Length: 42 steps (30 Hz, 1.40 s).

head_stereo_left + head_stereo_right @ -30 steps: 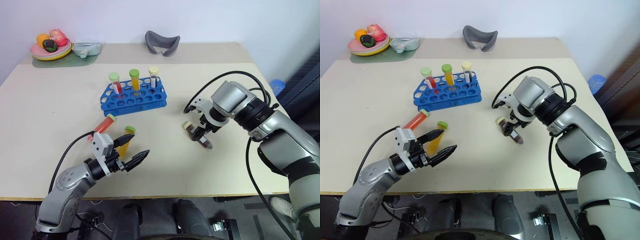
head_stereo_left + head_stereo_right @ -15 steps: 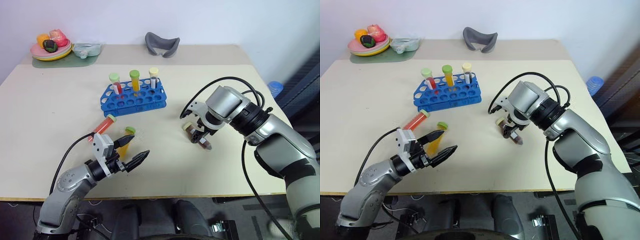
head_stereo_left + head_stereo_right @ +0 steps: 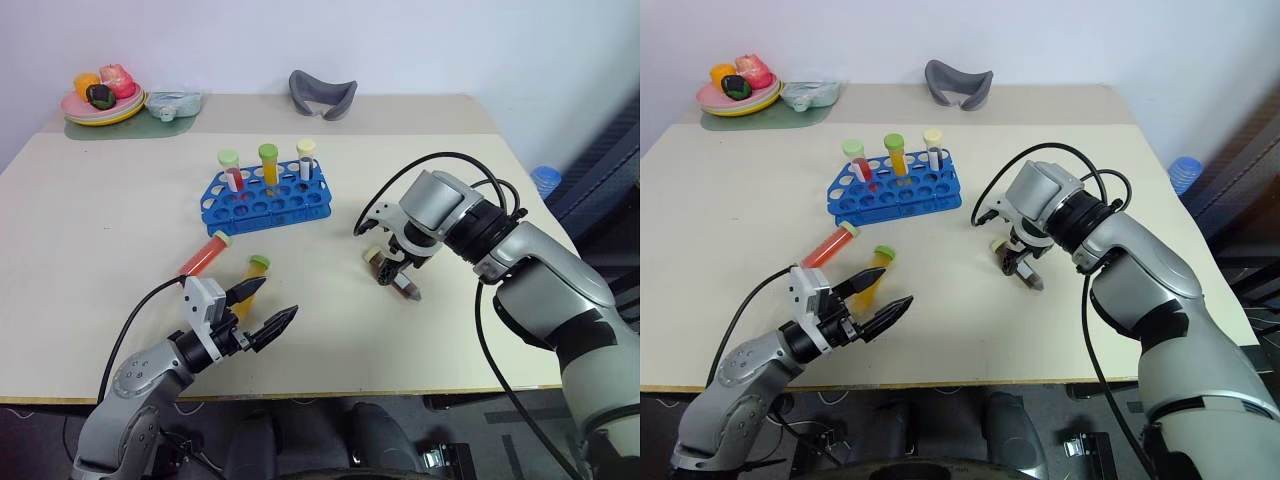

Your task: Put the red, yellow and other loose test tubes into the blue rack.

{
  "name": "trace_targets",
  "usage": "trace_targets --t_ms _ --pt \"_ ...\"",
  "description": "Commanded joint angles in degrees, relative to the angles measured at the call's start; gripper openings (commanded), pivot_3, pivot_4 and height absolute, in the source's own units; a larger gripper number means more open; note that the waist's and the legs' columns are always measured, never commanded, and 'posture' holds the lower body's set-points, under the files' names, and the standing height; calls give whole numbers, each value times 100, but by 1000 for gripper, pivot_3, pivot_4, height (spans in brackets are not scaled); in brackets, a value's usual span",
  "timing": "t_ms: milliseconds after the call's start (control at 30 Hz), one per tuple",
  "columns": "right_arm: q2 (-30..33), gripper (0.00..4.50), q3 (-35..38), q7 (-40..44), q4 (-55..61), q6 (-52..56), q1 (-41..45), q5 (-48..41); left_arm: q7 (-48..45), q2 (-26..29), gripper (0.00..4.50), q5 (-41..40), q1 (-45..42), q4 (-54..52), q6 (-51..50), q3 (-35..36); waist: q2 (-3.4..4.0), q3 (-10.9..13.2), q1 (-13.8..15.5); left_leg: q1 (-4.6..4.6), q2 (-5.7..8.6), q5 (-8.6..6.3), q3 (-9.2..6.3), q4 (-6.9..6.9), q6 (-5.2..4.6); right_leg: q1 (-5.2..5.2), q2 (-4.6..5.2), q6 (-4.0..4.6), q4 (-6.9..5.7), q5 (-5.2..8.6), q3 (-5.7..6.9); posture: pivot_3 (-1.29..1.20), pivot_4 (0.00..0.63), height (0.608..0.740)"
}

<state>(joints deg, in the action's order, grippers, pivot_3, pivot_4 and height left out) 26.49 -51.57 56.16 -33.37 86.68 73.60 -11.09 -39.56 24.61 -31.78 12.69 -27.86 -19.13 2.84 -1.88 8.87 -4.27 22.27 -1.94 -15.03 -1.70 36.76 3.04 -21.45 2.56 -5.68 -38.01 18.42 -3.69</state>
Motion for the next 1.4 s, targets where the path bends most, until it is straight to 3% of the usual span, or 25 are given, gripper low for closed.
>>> trace_targets --t_ms 33,233,333,467,533,1033,1233,1300,1400 --pt "-314 4187 -39 143 -171 -348 -135 -63 17 -13 4421 -5 -16 -235 121 0 1 1 -1 0 -1 0 0 -1 0 -1 1 1 0 0 0 0 150 740" --pt "-370 4187 -43 231 -232 -403 -158 40 -15 22 4421 -18 30 -239 142 42 3 2 -1 0 -3 -1 -1 -7 1 -3 5 9 1 3 -1 0 150 740" --pt "-367 3461 -48 253 -205 -408 -210 66 -20 40 4500 -10 45 -248 145 44 3 2 -1 0 -3 -1 -1 -18 1 -8 11 21 4 6 -2 0 150 740" --pt "-372 1592 -35 294 -151 -382 -271 124 -41 104 4500 57 61 -246 214 63 -6 -4 0 0 -2 0 0 -55 1 -28 13 37 6 14 -6 0 150 740" --pt "-379 875 -22 311 -130 -373 -278 124 -40 128 4500 98 48 -218 269 64 -8 -5 -2 0 -3 0 -1 -67 1 -35 6 38 5 15 -6 0 150 740" --pt "-226 875 372 256 172 -460 -399 142 -955 578 4500 261 -83 158 833 46 6 3 -15 0 -28 0 -4 -78 1 -43 1 68 3 27 -9 0 150 740" --pt "209 875 1593 -48 1482 -418 -936 -44 -706 323 4500 83 -309 392 796 308 4 2 -2 15 -30 0 -1 -81 1 -61 1 67 4 25 -12 0 150 740" --pt "226 875 2227 -162 1862 -129 -1052 -204 -635 260 4500 77 -321 451 834 391 15 10 1 26 -29 0 0 -88 1 -77 0 49 2 16 -12 0 150 740" --pt "-107 875 3737 -688 2535 -590 -1479 -404 -451 103 4500 56 -370 541 874 523 64 41 17 49 -30 1 0 -89 -1 -103 -13 43 -4 12 -12 0 150 740"
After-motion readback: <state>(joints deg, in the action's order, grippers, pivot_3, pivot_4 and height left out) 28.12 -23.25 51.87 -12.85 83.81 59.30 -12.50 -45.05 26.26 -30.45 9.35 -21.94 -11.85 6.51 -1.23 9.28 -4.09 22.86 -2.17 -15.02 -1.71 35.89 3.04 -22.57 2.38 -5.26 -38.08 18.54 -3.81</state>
